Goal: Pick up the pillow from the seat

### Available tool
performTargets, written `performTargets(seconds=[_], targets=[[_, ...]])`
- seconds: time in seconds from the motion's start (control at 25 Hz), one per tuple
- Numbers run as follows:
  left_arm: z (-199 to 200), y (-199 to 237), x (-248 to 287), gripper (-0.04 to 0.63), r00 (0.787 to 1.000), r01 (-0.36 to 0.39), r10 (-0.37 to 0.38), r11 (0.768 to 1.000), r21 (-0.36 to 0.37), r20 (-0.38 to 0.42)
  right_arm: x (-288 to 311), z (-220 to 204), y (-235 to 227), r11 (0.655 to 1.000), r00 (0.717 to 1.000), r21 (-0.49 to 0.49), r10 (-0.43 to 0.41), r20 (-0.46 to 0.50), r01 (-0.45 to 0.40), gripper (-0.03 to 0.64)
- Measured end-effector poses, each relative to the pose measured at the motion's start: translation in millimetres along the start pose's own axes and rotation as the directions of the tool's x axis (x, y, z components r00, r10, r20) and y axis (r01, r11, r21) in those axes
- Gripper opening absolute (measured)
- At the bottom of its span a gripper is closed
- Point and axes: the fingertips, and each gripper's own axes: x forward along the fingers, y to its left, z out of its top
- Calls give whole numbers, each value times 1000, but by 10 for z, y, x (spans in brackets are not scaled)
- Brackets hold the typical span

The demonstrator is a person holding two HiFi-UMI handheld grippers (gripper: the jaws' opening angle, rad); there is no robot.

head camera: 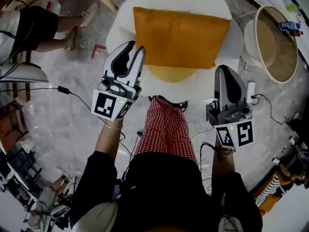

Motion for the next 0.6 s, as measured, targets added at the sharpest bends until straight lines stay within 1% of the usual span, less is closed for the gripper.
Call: performTargets(seconds=[0.08, 0.24, 0.44, 0.6], targets=[[-97, 30, 7, 109, 1000, -3, 3, 1000, 18, -10, 63, -93, 12, 1000, 1000, 10, 9, -10, -9, 21], [-428, 197, 41, 146, 999, -21, 21, 1000, -3, -29, 200, -298, 43, 999, 999, 13, 30, -21, -30, 21], [-842, 468, 59, 192, 996, -52, 52, 999, 7, -68, 356, -535, 80, 999, 998, 19, 52, -42, -51, 21], [-1178, 614, 41, 226, 991, -64, 61, 998, -19, -117, 395, -670, 106, 998, 996, 29, 61, -57, -60, 21]])
